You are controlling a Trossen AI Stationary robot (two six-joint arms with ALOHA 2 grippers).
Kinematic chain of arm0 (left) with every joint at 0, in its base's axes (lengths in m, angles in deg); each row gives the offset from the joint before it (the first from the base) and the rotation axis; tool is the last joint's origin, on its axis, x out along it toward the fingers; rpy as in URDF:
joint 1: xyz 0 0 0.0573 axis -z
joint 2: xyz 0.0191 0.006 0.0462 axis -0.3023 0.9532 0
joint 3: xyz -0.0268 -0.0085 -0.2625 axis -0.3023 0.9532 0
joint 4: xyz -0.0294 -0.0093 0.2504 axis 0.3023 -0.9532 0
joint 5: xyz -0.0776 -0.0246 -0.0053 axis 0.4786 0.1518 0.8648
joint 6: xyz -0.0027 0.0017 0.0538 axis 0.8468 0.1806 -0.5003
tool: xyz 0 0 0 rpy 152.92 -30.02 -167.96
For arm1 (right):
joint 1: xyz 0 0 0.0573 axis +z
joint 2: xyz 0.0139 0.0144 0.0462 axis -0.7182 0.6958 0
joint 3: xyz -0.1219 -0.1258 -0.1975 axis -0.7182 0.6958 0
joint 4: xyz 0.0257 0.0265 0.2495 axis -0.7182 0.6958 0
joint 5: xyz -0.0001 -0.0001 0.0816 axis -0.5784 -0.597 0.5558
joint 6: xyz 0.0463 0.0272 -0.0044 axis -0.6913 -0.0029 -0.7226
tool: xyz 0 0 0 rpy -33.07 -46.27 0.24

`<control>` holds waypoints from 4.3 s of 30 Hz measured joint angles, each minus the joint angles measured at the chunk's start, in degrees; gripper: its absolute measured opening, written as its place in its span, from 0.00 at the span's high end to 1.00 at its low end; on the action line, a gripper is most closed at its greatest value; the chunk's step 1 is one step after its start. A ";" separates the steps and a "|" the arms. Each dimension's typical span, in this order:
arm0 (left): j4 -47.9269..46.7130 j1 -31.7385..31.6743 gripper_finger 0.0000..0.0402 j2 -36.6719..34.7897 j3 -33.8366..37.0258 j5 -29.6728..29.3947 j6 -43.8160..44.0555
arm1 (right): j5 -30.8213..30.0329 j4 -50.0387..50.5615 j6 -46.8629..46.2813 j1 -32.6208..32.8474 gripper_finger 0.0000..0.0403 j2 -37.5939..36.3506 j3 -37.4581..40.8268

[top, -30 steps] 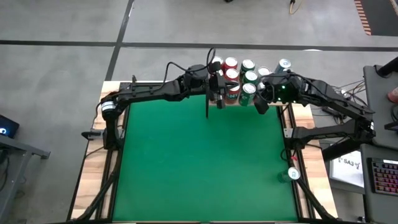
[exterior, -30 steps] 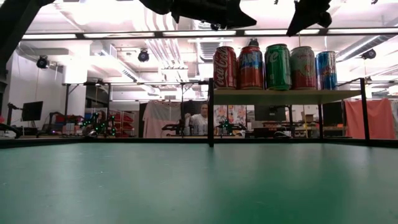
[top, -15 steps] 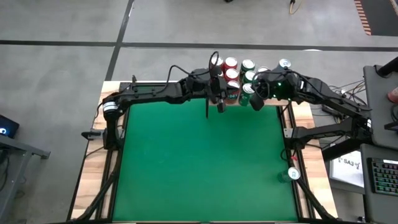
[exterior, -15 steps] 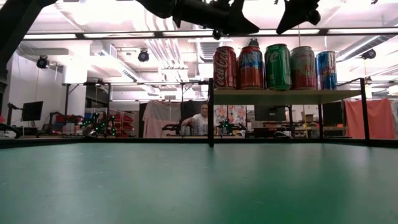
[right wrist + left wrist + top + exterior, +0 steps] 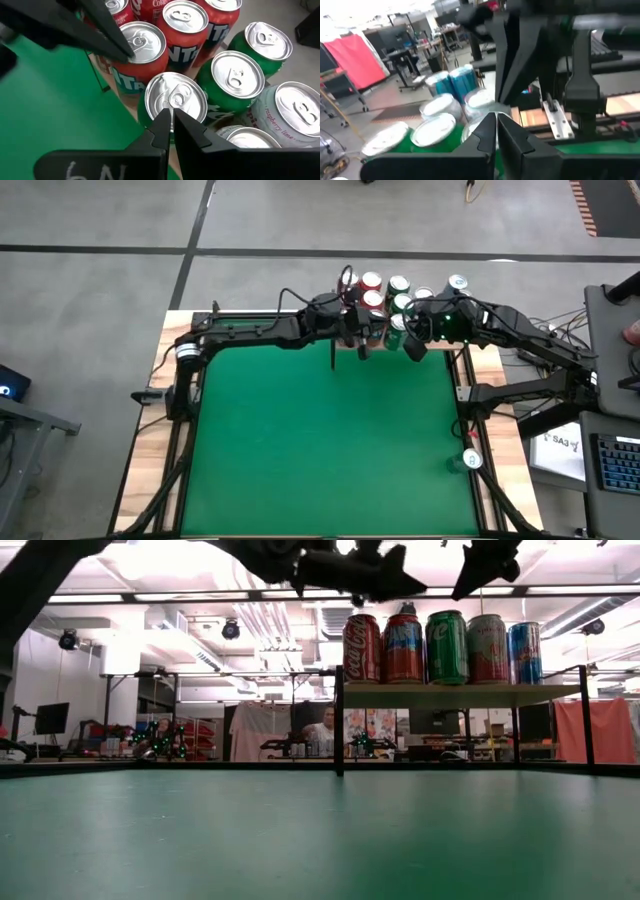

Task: Place canned beverage on shelf
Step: Put the green soda can on the shelf aligned with the other green soda cans

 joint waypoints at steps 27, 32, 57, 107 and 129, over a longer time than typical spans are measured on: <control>-2.45 -0.11 1.00 4.89 -4.84 -0.49 0.40 | -0.10 -2.50 1.95 0.00 0.97 -0.11 3.71; -3.39 -0.11 1.00 4.88 -4.84 -0.49 0.38 | -0.17 -3.10 1.93 0.00 0.97 -0.17 4.39; -3.35 0.39 1.00 5.79 -4.84 -0.30 0.86 | -2.02 -2.81 3.52 -0.02 0.97 -0.22 4.48; -10.71 0.37 1.00 -25.40 16.78 1.01 -0.91 | -1.02 -22.08 12.65 0.02 0.97 -2.24 13.21; -1.42 -0.04 1.00 -45.50 46.75 0.89 -1.34 | 4.53 -14.33 2.07 0.24 0.97 -7.08 13.22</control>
